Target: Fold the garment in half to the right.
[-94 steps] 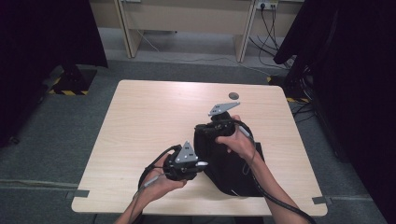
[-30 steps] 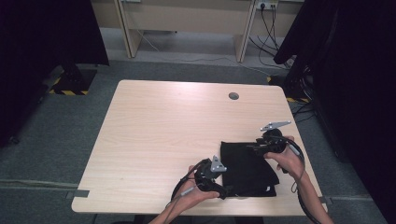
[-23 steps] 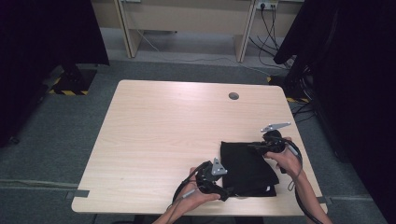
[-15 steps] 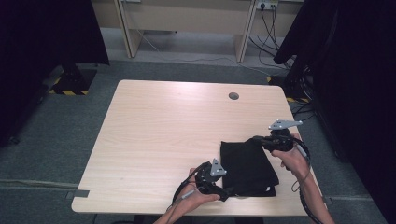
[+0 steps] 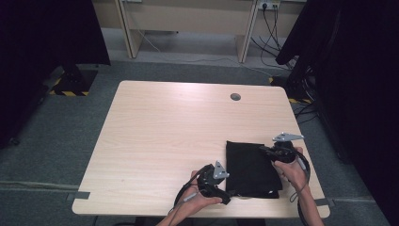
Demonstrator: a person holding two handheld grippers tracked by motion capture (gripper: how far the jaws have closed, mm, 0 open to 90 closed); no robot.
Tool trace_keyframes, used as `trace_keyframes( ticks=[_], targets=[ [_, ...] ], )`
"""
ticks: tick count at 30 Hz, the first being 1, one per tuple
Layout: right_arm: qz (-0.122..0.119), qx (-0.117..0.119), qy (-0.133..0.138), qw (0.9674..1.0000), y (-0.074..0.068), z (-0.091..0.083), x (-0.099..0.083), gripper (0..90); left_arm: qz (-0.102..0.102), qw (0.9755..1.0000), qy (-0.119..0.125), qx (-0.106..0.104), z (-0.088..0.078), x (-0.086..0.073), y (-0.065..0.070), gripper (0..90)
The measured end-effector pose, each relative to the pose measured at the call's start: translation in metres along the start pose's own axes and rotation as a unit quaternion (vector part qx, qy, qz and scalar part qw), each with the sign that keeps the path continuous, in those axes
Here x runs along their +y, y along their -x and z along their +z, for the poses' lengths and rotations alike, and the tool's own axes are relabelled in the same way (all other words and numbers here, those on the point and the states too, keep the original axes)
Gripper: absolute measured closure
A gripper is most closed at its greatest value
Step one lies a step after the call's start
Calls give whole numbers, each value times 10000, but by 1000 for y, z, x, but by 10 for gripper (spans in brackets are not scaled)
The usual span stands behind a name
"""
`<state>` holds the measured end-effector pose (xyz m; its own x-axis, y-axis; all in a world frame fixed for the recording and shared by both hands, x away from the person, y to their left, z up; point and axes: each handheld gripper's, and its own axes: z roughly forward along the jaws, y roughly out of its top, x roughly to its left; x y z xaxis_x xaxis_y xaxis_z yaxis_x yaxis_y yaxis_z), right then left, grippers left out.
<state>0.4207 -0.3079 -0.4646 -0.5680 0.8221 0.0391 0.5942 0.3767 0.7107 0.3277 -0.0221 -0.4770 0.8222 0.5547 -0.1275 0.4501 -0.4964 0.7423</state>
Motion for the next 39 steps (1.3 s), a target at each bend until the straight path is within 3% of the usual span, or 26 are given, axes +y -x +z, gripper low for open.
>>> trace_keyframes(
  ticks=[3,6,7,10,12,17,22,26,28,32,34,39],
  targets=[
    [-1,-112,54,9999,0,-5,5,736,-125,9997,175,83,-7,6,-10,155],
    [50,-303,302,9991,-6,-22,14,591,-259,9988,328,251,-18,17,-27,152],
    [8,-314,326,9990,-7,-25,15,580,-301,9985,361,298,-19,20,-31,153],
    [-70,-279,337,9990,-13,-30,16,557,-374,9977,417,389,-21,28,-42,156],
    [-219,-100,188,9995,-24,-33,12,530,-452,9971,438,435,-19,34,-48,156],
    [-407,80,67,9991,-36,-42,0,521,-439,9977,289,430,-3,40,-47,149],
    [-532,4,-3,9986,-45,-53,-16,530,-422,9980,196,419,8,38,-42,141],
    [-636,7,-229,9977,-49,-46,-28,539,-390,9977,132,546,14,43,-44,140],
    [-574,45,-265,9980,-48,-39,-32,540,-425,9969,164,642,17,49,-49,140],
    [-481,116,-230,9985,-47,-37,-31,518,-484,9961,113,733,22,55,-57,141],
    [-471,61,-163,9987,-48,-40,-27,499,-549,9956,93,759,25,54,-60,140],
    [-494,238,-67,9985,-58,-42,-22,481,-536,9954,-83,787,31,47,-63,131]
  ],
)
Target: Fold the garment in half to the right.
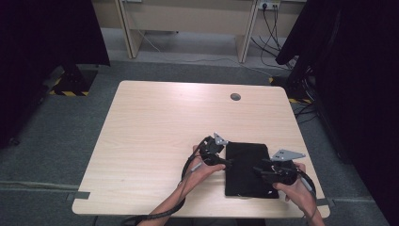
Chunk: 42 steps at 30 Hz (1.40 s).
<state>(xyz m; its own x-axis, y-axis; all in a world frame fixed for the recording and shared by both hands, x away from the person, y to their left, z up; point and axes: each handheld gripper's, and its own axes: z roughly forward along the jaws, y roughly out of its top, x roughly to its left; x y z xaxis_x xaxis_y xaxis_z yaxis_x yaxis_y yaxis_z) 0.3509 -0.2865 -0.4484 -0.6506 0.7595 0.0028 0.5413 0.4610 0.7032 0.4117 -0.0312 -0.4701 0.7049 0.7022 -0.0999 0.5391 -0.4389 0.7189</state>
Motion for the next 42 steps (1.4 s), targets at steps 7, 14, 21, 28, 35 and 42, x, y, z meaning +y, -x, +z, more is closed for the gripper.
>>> trace_keyframes(
  ticks=[7,14,21,28,35,42],
  targets=[
    [200,183,-126,9996,1,16,-4,467,-79,10000,-26,-23,2,-3,-6,116],
    [250,133,-13,9996,1,6,-1,414,28,10000,20,-70,-16,-11,-10,117],
    [452,244,-122,9986,4,17,-6,384,-164,9997,-29,-158,-39,-34,-19,102],
    [378,260,-118,9989,6,23,-1,383,-174,9998,9,-128,-58,-51,-37,63],
    [360,204,-51,9991,3,34,6,383,-212,9997,-69,-62,-69,-68,-50,39],
    [358,207,-27,9991,3,44,16,383,-220,9997,-6,134,-82,-83,-61,33]
  ],
)
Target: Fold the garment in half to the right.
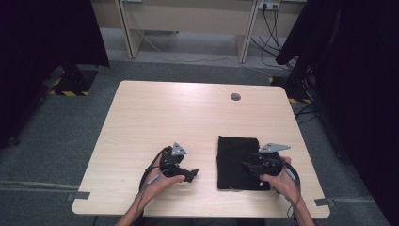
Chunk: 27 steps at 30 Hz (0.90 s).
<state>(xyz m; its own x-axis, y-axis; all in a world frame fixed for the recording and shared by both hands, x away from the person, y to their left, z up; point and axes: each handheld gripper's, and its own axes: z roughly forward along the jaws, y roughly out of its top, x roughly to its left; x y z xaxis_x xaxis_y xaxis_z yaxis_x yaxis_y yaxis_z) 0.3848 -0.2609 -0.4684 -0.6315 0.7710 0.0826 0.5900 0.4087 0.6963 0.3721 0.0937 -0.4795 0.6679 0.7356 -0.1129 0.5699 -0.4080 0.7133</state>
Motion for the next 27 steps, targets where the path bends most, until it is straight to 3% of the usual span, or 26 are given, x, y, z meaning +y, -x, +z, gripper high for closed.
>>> trace_keyframes(
  ticks=[4,9,16,27],
  targets=[
    [-13,2,16,10000,0,3,3,383,20,9999,10,124,-6,-7,-4,30],
    [-12,3,-4,10000,0,8,8,383,342,9989,33,310,-12,-17,-5,25],
    [-43,12,-81,10000,-1,23,25,383,279,9988,35,392,-20,-26,-13,0],
    [-230,32,-240,9994,-12,62,65,383,227,9987,28,450,-36,-40,-23,0]
  ],
)
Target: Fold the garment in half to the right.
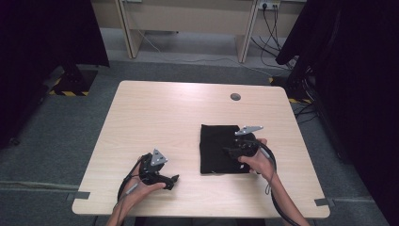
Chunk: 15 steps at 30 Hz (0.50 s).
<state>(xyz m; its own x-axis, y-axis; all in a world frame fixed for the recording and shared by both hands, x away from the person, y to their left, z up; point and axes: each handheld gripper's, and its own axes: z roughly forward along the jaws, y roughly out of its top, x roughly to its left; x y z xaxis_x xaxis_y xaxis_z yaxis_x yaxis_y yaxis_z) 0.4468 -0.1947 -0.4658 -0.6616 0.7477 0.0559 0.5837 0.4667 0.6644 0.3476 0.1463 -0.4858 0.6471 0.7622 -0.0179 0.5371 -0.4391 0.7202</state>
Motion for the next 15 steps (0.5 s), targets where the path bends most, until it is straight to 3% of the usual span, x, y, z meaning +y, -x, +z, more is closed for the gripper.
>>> trace_keyframes(
  ticks=[7,15],
  targets=[
    [-21,4,22,10000,-6,19,19,383,-80,9999,9,84,0,0,-2,0],
    [-11,48,126,9999,-5,25,24,382,-79,9999,10,85,0,0,-2,0]
  ],
)
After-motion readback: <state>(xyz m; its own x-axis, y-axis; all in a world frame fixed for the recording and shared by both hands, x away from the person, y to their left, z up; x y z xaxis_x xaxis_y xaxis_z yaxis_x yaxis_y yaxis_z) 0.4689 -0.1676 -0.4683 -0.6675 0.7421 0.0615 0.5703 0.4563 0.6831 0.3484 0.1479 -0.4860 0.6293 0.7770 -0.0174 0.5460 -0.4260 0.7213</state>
